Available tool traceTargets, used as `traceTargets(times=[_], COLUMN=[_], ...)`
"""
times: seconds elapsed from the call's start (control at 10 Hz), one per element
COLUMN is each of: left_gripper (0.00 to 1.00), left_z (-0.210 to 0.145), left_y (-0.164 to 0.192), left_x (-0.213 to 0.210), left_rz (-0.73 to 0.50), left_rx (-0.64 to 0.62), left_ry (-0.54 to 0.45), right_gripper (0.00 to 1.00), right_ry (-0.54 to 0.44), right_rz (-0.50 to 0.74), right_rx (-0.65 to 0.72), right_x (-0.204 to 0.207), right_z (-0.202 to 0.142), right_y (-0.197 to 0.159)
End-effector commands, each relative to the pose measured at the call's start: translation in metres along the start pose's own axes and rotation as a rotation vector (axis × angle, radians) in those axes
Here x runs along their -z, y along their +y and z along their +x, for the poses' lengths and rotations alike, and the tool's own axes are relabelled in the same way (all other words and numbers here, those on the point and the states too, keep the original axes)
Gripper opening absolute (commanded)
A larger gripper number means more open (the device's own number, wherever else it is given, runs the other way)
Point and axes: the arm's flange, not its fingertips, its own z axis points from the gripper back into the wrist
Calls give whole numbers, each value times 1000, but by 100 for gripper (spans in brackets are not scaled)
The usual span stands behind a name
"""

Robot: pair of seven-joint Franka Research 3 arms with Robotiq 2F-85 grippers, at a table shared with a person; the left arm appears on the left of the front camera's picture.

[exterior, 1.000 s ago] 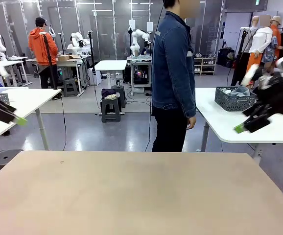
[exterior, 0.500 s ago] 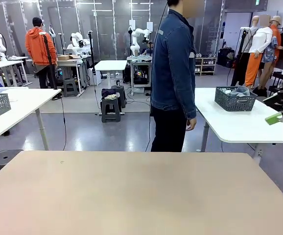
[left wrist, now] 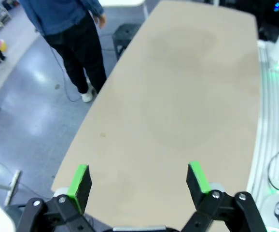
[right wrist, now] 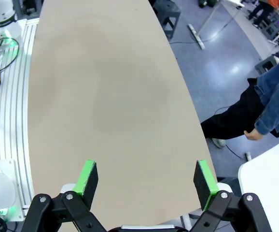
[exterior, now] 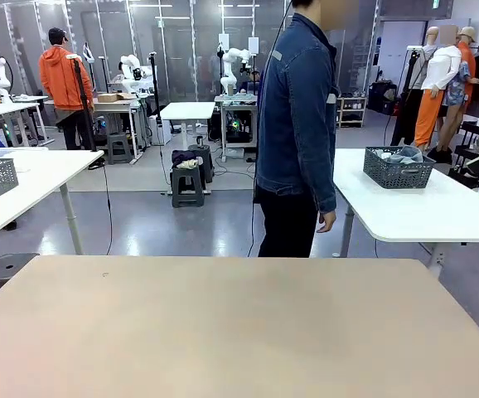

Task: Fold the towels and place them in the basket.
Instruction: When a person lays out a Towel with hook on the table, fold it in half twice.

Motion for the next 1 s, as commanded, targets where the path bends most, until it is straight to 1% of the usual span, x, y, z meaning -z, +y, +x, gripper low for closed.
traceTargets(times=[0.0,0.2,0.3,0.4,0.9], left_gripper=[100,100,100,100,100], left_z=[14,19,20,17,17], left_y=[4,2,3,1,1], left_x=[2,7,6,12,12], left_rz=[-38,-40,4,-36,-36], left_rx=[41,40,9,26,26], left_ry=[11,24,40,26,26], right_gripper=[100,100,100,100,100], right_ry=[-3,9,12,11,11], right_rz=[30,40,40,38,38], right_rx=[-33,-45,-49,-21,-21], right_x=[3,3,3,7,7], right_z=[4,6,8,7,7], right_y=[-7,-9,-8,-8,-8])
